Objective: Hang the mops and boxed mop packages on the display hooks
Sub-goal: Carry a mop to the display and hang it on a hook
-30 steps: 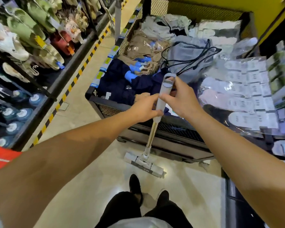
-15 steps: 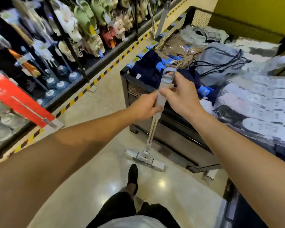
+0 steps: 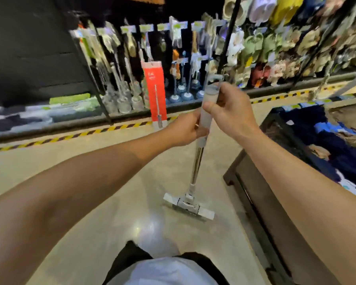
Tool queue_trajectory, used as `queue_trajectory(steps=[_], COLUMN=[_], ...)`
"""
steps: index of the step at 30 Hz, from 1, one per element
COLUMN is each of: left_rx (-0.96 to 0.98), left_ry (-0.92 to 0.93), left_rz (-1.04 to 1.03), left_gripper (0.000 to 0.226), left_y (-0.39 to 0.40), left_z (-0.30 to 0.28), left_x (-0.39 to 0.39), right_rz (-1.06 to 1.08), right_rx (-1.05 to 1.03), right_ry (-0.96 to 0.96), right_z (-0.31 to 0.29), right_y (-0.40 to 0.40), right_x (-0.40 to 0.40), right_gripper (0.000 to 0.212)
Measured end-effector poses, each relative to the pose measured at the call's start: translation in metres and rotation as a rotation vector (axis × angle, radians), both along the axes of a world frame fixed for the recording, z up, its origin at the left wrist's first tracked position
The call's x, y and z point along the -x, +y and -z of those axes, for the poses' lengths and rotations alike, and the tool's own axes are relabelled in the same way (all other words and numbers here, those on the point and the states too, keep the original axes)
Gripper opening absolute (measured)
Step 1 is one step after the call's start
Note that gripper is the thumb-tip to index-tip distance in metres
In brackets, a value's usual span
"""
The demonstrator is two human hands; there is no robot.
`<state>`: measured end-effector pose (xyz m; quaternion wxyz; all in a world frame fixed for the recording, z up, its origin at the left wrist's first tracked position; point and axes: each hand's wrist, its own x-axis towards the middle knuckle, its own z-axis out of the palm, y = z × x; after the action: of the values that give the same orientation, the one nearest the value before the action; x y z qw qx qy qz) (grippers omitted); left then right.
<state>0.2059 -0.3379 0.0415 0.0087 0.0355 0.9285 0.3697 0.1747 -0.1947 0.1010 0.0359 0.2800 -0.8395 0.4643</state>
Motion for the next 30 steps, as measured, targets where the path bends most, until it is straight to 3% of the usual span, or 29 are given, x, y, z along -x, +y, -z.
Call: queue_trajectory(steps=[7,18,30], left_rx=[-0.034,-0.09,-0.04], left_ry=[0.092,0.141,0.34], left_rz=[-0.271,-0.582,-0.902], left_gripper=[0.043,0.032,0.029], left_y=[-0.158,-0.389,-0.612], left_z=[-0.003,-0.032,-0.095], left_x=[-0.118,-0.272,-0.316], right_rz=[-0.299,-0.537,-0.754], right_rx=[-0.001,0.039,0.136], right_ry=[0.027,0.089,0.153], right_z=[-0.002,-0.031,-0.114], right_y=[-0.173,-0.431,-0.677], right_x=[-0.074,-0.19,-0.209], right_gripper=[0.027,0.017,0.025])
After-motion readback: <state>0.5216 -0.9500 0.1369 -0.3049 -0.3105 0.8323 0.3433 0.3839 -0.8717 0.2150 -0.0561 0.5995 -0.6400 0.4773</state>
